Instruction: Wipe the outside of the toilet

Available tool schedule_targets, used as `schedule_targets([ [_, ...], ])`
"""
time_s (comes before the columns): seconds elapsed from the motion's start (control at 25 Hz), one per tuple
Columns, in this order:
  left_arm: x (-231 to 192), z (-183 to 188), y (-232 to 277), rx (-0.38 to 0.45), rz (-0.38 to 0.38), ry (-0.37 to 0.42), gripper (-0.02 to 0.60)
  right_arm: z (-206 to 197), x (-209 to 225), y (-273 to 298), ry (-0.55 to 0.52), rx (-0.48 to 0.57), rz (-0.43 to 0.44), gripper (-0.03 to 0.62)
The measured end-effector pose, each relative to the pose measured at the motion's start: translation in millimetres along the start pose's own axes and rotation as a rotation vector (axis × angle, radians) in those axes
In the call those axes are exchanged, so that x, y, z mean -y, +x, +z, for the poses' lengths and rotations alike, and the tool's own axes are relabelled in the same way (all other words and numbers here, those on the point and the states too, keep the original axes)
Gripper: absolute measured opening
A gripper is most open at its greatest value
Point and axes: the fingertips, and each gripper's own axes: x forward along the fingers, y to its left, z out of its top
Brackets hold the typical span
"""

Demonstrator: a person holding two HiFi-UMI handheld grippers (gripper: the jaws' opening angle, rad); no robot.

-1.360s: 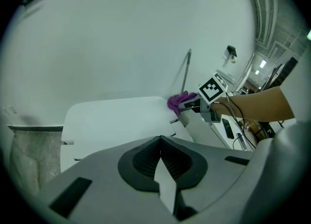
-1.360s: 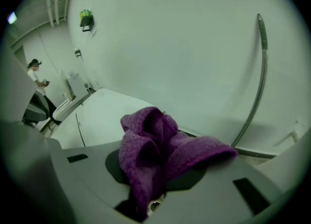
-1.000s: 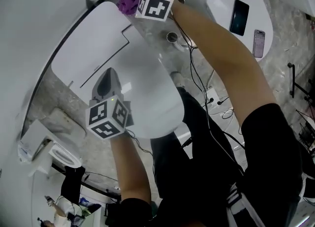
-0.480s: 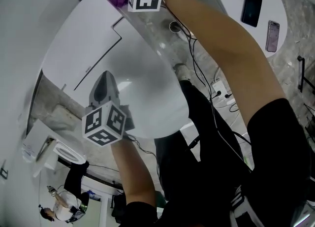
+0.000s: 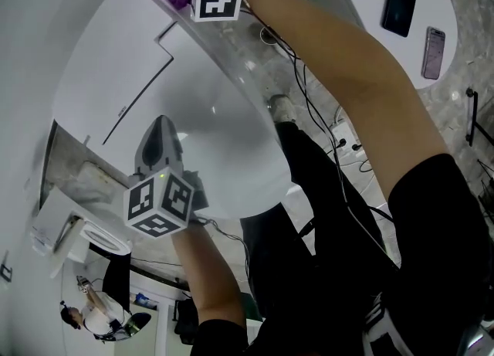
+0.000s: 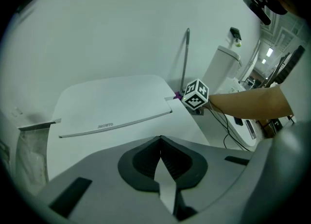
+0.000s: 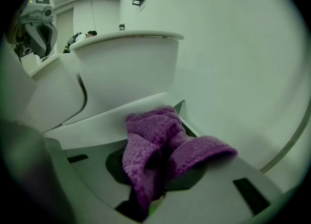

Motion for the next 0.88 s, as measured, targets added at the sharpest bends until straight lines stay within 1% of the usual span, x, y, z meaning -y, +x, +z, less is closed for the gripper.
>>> schedule_targets([
  [0.16,2.2,-12.2,-0.4,-0.021,0.008,-0.013,0.006,-15.9,-19.9,-3.0,0.035,-0.01,0.035,0.087],
  [0.32,10.5,-24.1,-3.0,-0.051,-0.003,-0.001,0.006,-24.1,-53.6,-10.5,0.021,-0.022,0.09,0.088],
  [0.48,24.3,-25.7,-2.6,-0.062,-0.021,0.032,0.006,-33.0,-74.9,-20.3,0.001,-0.03,0.116,0.087],
  [0.72,40.5,-24.9,-5.0,-0.064,-0.059,0.104,0.006,-44.2,-104.3,-34.3,-0.044,-0.043,0.134,0.087],
  [0.88,45.3,-32.5,-4.3,-0.074,-0.083,0.143,0.006,-52.5,-126.0,-41.1,-0.034,-0.044,0.153,0.086],
])
